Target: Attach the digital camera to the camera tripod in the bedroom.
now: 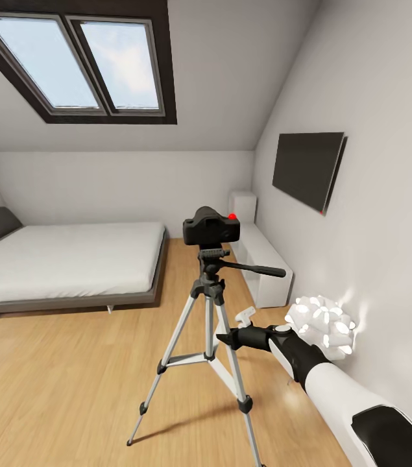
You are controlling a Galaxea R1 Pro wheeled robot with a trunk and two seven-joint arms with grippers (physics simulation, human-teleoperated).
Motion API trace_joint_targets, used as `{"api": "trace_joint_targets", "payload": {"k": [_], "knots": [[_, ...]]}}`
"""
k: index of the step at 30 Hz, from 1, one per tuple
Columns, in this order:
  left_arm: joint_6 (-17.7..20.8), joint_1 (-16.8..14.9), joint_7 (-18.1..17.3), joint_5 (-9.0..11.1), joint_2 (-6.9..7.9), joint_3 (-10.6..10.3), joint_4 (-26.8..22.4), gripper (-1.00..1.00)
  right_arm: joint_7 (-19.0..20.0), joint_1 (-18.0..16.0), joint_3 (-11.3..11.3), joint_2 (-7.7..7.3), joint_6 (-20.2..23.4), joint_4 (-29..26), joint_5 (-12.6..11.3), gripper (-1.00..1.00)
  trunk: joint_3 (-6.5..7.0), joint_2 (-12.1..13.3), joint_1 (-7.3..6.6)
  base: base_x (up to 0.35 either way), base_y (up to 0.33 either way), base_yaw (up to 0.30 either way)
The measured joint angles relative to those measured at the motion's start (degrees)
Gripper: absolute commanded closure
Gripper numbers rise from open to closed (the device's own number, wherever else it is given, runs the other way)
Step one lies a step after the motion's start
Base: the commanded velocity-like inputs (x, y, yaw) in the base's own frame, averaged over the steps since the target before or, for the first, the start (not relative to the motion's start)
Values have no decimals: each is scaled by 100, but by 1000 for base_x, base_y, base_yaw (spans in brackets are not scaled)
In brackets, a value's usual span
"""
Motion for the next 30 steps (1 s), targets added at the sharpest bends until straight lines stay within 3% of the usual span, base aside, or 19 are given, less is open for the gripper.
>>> {"api": "trace_joint_targets", "payload": {"k": [8,9,30], "knots": [[-48,3,0,1,-2,4,1,-100,3,0,1,2,-13,8,0,100,0,0,0,0,0,0],[-49,3,0,1,-2,4,1,-100,4,5,0,0,-16,12,-5,-100,0,0,0,0,0,0],[-55,4,0,-8,-2,-2,2,-100,-5,25,-14,-6,-18,72,-23,-100,1,-1,0,0,0,0]]}}
